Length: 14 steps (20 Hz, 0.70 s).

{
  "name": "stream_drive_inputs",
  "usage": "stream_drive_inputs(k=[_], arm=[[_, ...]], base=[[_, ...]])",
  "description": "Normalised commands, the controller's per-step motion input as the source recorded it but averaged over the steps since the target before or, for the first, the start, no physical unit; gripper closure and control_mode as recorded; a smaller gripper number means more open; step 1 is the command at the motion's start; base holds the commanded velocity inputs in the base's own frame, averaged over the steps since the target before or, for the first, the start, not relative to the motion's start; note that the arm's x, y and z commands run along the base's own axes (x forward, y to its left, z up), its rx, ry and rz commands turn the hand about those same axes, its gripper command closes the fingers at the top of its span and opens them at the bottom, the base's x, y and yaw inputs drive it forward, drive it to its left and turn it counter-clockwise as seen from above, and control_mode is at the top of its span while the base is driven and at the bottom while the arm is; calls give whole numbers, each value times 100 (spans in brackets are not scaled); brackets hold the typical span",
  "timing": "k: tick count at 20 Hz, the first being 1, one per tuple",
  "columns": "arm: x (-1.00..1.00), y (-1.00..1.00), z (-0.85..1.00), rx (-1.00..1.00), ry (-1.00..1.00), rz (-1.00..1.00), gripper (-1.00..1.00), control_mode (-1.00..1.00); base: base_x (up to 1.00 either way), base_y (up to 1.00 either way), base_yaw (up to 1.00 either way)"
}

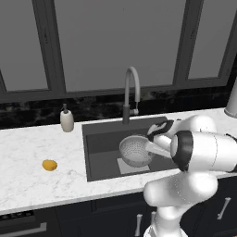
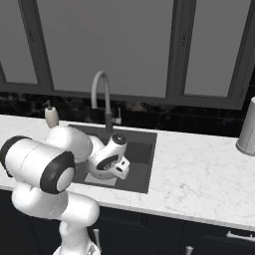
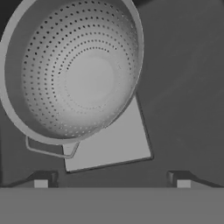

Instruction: Put the colander in the sink, put the mango in the colander, and turn on the sink faucet and pour water over the colander.

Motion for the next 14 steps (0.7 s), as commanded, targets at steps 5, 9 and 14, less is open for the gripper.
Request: stream_drive_inputs(k=[5,9,14], arm=[[-78,2,100,7,-9,16,-100,-100],[-33,6,100,11,-6,5,-100,-100],[-42,17,100,4,-3,5,-100,-100]], base=[[0,0,0],[0,0,0],[0,0,0]])
